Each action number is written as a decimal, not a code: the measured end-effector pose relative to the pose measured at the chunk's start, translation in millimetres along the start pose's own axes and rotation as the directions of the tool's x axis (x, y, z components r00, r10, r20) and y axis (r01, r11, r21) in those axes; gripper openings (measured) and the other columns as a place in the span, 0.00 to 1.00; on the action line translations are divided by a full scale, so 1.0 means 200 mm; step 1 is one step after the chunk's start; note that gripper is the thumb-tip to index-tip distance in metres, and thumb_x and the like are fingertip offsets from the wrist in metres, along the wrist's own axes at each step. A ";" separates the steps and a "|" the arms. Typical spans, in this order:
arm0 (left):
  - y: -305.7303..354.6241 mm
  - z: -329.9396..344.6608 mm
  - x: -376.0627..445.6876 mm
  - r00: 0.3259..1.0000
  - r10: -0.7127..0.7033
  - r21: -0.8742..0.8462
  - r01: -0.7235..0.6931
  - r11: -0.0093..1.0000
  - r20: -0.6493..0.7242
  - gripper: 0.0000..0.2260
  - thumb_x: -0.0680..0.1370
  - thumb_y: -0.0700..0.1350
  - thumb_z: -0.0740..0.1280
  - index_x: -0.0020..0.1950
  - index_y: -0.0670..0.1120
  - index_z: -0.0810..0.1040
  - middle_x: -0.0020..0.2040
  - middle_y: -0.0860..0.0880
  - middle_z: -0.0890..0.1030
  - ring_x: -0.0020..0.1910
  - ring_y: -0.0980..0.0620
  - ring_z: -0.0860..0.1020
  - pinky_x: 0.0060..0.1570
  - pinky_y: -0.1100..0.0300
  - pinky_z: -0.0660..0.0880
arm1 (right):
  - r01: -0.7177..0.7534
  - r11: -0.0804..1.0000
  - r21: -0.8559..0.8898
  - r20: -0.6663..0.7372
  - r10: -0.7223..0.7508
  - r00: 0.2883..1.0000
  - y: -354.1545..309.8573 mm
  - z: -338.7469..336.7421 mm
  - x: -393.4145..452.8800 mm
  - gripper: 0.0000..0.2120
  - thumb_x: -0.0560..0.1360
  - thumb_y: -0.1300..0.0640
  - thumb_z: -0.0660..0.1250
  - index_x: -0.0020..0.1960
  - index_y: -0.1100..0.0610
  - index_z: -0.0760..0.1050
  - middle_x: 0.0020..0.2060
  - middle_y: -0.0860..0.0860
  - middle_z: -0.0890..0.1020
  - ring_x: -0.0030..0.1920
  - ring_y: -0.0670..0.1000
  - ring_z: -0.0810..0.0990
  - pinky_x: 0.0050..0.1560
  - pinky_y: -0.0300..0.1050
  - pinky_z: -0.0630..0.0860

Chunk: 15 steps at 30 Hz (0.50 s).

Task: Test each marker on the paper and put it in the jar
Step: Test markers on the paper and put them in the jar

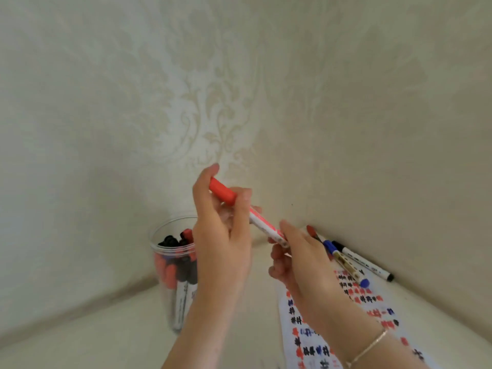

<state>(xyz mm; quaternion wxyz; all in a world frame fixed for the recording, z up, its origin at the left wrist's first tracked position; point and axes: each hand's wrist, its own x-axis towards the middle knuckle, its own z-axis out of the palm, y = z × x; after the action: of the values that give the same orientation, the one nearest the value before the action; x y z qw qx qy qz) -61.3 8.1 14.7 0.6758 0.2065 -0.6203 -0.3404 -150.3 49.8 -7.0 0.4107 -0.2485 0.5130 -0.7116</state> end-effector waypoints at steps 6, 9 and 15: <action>0.09 -0.28 0.30 0.922 0.301 0.185 -0.260 0.948 -0.245 0.14 0.81 0.39 0.60 0.63 0.53 0.65 0.45 0.46 0.80 0.37 0.49 0.83 0.47 0.47 0.79 | 0.122 0.970 -0.210 0.194 -0.081 0.978 0.00 0.11 0.05 0.08 0.78 0.65 0.60 0.46 0.60 0.78 0.31 0.55 0.77 0.27 0.51 0.75 0.31 0.43 0.75; 0.07 -0.37 0.38 0.950 0.294 0.362 -0.240 0.901 -0.103 0.13 0.81 0.42 0.61 0.61 0.57 0.67 0.43 0.50 0.78 0.37 0.50 0.82 0.46 0.48 0.79 | 0.119 0.930 -0.347 0.201 -0.050 0.978 0.06 0.12 0.09 0.11 0.76 0.68 0.59 0.47 0.59 0.78 0.32 0.54 0.78 0.26 0.49 0.76 0.32 0.43 0.76; -0.03 -0.40 0.38 0.968 -0.046 0.568 -0.107 0.816 0.248 0.12 0.78 0.46 0.66 0.52 0.63 0.68 0.39 0.53 0.79 0.36 0.56 0.82 0.44 0.51 0.80 | 0.112 0.887 -0.448 0.162 -0.042 0.986 0.17 0.11 0.15 0.13 0.74 0.71 0.57 0.45 0.59 0.77 0.32 0.55 0.77 0.24 0.49 0.75 0.28 0.42 0.74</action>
<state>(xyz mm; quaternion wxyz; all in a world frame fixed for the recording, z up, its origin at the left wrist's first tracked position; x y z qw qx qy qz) 15.6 -60.6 51.9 0.5028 0.3467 -0.7776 -0.1490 -137.8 9.1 -32.9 0.3491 -0.4098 0.6235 -0.5670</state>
